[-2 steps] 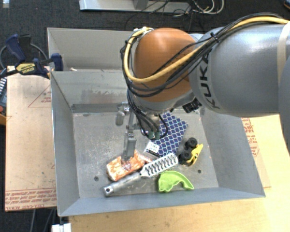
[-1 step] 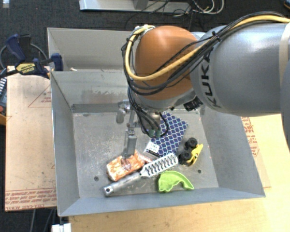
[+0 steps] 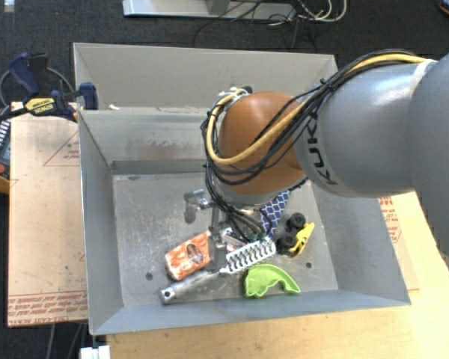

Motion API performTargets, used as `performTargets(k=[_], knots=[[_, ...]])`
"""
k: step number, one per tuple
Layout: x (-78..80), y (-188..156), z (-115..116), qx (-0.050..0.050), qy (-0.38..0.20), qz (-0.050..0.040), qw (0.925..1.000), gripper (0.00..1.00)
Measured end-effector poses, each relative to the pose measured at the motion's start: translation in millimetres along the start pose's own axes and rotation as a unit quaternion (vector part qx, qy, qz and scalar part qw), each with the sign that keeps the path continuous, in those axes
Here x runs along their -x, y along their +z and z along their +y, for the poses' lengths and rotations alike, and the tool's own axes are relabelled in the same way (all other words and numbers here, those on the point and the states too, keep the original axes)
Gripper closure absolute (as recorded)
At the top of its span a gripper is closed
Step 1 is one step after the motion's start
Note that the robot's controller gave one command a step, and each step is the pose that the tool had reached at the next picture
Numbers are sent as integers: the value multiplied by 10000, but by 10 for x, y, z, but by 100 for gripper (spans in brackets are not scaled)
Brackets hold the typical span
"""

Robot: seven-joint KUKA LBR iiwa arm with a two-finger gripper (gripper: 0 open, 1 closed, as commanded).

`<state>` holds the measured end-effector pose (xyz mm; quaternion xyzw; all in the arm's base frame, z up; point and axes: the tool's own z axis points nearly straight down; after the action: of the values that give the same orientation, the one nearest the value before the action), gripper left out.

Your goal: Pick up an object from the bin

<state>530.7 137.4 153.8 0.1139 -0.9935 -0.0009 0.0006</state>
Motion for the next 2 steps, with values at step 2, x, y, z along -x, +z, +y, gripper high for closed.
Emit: performTargets(k=[2], knots=[[18,157,-155,4,-353,-7,9994,0]])
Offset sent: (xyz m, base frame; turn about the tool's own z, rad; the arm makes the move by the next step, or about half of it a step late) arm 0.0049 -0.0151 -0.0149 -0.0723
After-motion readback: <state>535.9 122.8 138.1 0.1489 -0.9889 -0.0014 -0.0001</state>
